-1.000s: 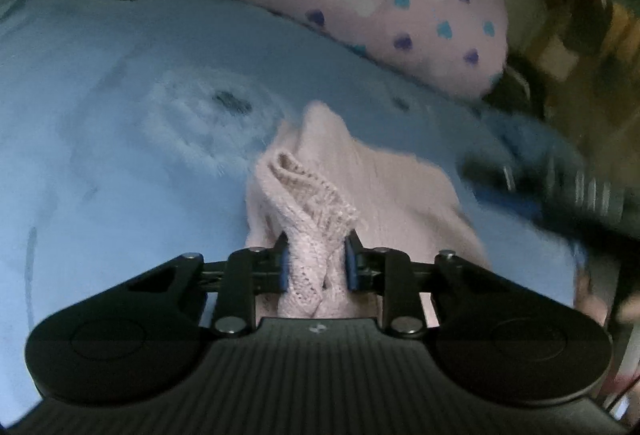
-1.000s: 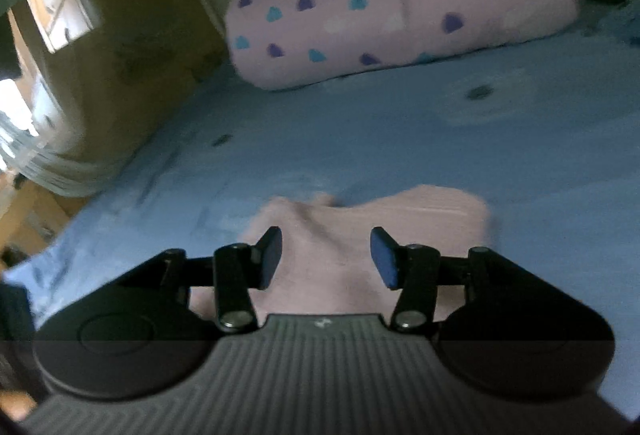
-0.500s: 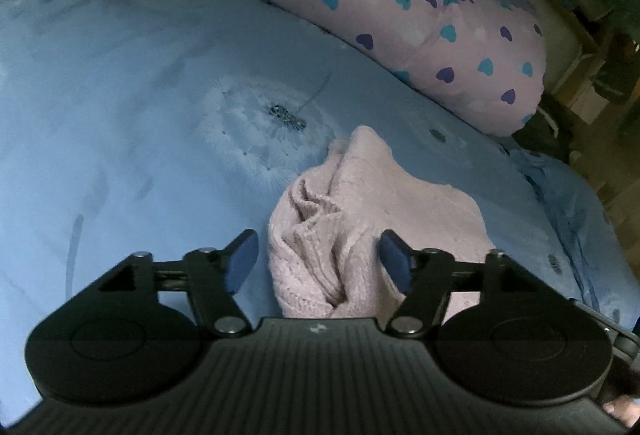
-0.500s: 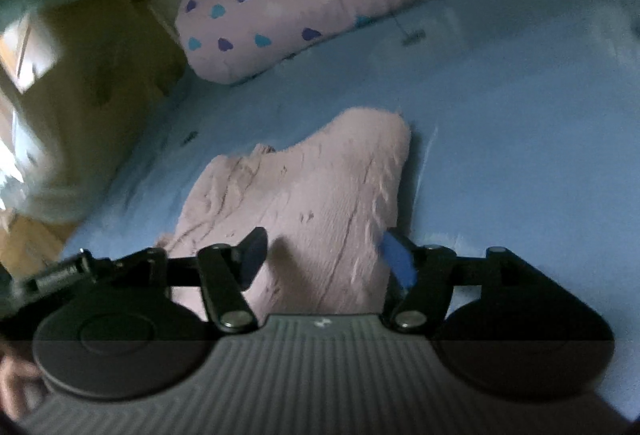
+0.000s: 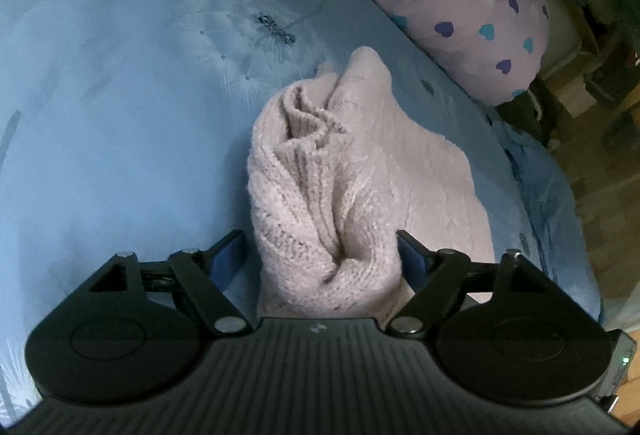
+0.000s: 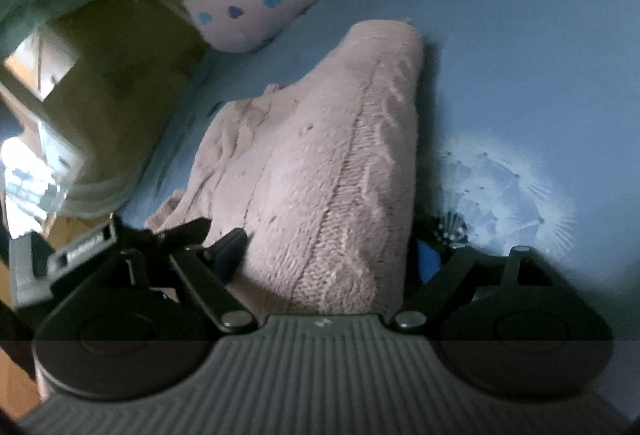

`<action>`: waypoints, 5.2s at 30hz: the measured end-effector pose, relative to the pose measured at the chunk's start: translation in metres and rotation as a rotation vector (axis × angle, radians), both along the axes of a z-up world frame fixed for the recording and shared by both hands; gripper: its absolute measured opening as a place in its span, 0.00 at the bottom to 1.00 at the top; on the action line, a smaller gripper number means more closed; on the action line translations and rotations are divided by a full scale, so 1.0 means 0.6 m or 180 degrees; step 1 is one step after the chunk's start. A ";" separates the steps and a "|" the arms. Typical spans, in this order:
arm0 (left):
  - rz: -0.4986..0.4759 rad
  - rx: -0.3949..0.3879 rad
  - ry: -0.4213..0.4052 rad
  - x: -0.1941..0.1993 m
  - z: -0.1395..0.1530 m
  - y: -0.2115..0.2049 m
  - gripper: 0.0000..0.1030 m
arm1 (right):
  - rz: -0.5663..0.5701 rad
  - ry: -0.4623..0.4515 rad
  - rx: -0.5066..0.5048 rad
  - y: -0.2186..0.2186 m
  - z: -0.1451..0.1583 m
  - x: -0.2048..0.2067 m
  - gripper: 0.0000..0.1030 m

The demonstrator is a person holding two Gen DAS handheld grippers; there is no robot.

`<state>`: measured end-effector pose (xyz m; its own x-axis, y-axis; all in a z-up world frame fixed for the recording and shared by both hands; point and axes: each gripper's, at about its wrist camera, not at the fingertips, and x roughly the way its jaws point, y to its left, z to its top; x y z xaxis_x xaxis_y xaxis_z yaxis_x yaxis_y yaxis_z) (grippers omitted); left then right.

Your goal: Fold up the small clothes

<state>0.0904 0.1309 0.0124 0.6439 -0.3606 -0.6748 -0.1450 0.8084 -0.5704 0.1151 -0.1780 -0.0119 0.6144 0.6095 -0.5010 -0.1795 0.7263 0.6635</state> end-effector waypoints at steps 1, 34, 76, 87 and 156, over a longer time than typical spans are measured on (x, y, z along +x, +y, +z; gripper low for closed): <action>-0.0020 0.0031 -0.0006 0.001 0.000 -0.003 0.82 | 0.0022 -0.0021 -0.0016 0.002 0.001 0.000 0.86; -0.0247 0.0122 -0.0230 0.005 0.012 -0.044 0.58 | 0.0176 -0.0069 0.0109 0.005 0.023 0.028 0.51; -0.0770 0.0789 -0.0084 -0.326 0.068 -0.226 0.70 | -0.0222 -0.0272 -0.0970 -0.174 0.097 -0.303 0.56; -0.0692 0.0875 -0.0098 -0.331 0.039 -0.198 0.79 | -0.0193 -0.0857 -0.1791 -0.134 0.080 -0.342 0.37; -0.0859 0.1818 -0.0030 -0.424 -0.002 -0.299 1.00 | -0.0616 -0.0807 -0.2076 -0.118 0.003 -0.435 0.83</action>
<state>-0.1640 -0.0482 0.0114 0.5874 -0.0956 -0.8036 0.1094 0.9933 -0.0382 -0.1458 -0.2486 -0.0101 0.8264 0.1040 -0.5533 -0.0986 0.9943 0.0396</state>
